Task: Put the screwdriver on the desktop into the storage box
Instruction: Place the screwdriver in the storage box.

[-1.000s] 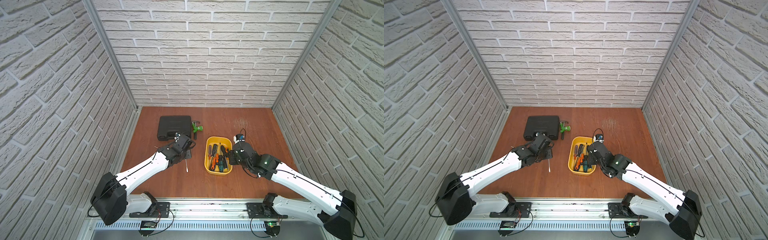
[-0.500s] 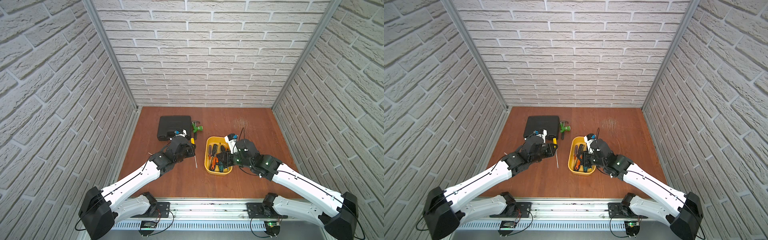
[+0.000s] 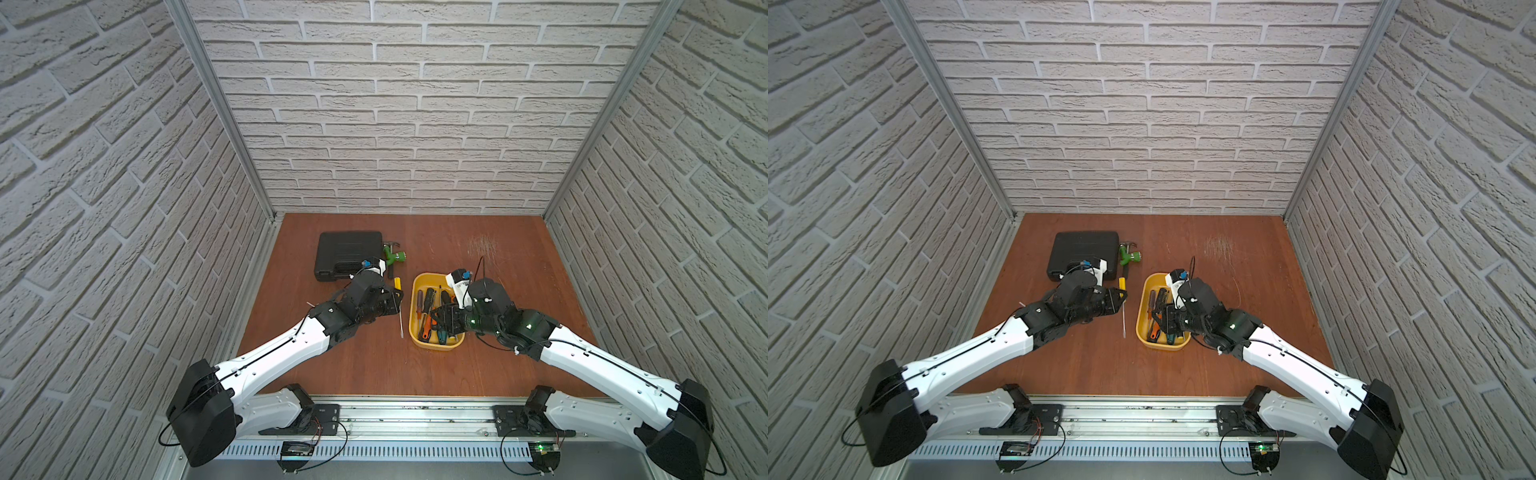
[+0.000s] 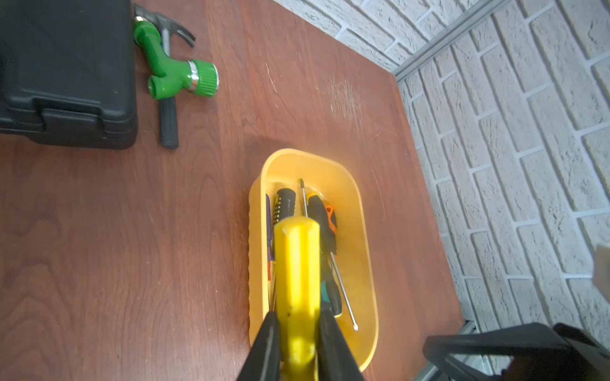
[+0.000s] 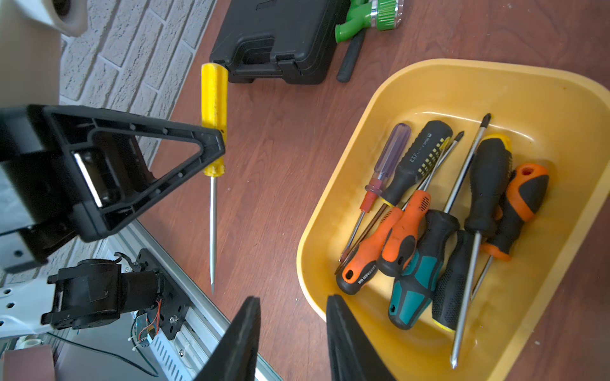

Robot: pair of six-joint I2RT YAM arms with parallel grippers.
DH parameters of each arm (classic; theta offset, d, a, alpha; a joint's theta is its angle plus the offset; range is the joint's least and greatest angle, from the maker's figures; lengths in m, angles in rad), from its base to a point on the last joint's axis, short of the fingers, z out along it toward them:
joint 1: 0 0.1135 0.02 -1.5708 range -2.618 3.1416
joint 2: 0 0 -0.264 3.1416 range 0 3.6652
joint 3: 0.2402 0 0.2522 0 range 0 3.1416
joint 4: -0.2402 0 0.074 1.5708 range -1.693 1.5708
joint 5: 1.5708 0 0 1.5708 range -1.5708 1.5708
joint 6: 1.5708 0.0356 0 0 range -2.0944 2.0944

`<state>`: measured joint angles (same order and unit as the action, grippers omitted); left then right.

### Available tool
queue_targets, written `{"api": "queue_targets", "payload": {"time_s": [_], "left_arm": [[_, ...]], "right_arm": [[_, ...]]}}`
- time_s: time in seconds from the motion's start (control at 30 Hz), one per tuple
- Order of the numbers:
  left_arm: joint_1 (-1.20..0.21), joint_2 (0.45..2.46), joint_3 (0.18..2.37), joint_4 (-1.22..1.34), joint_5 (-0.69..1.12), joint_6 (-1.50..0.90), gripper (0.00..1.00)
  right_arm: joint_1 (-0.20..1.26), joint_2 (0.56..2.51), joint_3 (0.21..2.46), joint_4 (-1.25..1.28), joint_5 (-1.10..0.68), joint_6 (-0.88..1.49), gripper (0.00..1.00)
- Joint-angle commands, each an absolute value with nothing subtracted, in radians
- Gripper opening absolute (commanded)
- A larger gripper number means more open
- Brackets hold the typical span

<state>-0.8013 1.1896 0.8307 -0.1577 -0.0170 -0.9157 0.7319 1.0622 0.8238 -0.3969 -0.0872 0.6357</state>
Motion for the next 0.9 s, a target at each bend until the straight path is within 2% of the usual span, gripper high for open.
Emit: {"api": "queue_targets", "payload": {"time_s": [0.0, 0.2, 0.37, 0.87], "left_arm": [[-0.823, 1.22, 0.888, -0.146, -0.002, -0.868, 0.0], [-0.854, 1.307, 0.971, -0.204, -0.003, -0.826, 0.0], [-0.873, 1.39, 1.059, -0.248, -0.001, -0.789, 0.0], [-0.882, 1.657, 1.274, -0.384, -0.045, -0.732, 0.0]], "right_arm": [[0.729, 1.056, 0.831, -0.413, -0.014, 0.636, 0.4], [0.694, 1.046, 0.836, -0.567, 0.228, 0.708, 0.39], [0.631, 1.043, 0.8, -0.585, 0.206, 0.736, 0.39], [0.621, 1.143, 0.807, -0.641, 0.266, 0.726, 0.39]]}}
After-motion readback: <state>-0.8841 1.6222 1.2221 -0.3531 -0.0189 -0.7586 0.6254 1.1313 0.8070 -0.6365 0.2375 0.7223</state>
